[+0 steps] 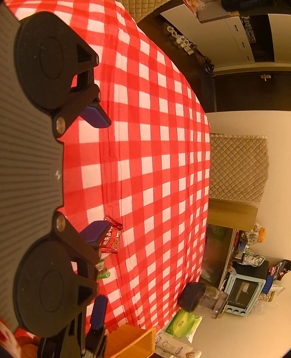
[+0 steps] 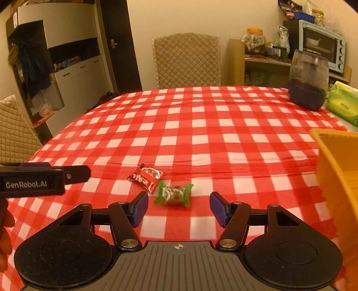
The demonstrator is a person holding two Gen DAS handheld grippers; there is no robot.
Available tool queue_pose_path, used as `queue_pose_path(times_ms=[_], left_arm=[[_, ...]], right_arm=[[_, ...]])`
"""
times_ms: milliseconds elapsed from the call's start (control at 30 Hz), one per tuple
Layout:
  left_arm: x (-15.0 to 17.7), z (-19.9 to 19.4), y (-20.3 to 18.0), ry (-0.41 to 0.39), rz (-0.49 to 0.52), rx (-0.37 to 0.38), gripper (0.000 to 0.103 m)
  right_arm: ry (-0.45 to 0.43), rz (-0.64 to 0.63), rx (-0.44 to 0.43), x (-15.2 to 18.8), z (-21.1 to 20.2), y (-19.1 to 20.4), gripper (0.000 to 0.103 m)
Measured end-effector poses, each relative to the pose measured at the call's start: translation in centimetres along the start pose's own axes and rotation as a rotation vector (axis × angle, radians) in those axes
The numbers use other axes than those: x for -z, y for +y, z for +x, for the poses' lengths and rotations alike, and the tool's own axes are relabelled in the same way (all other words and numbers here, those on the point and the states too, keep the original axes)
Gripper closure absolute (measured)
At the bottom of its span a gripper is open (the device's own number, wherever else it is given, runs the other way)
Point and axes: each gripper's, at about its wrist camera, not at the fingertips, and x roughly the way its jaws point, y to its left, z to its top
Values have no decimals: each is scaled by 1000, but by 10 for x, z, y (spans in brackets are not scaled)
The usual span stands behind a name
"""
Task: Organize snacks
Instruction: 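Grasp the green-wrapped candy with the right gripper while the left gripper grasps the red packet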
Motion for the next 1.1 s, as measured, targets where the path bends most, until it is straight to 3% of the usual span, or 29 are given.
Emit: queue_pose_path(times_ms=[133,433,733,900,1100], left_arm=[[2,10,-1,18,2,-8,15],[4,13,-8,30,26,38,15],[5,32,-36,28,92,125,18],[7,45,-57,20,138,178,32],[10,57,-77,10,184,163,43]], right_arm=[[5,-7,2,-2,16,7,42],[26,-25,34,-2,29,10,76],[10,62,109,-8,7,-21,77],[5,131,142,-10,-3,-42,77],[9,153,151,-10,-6,-49,77]])
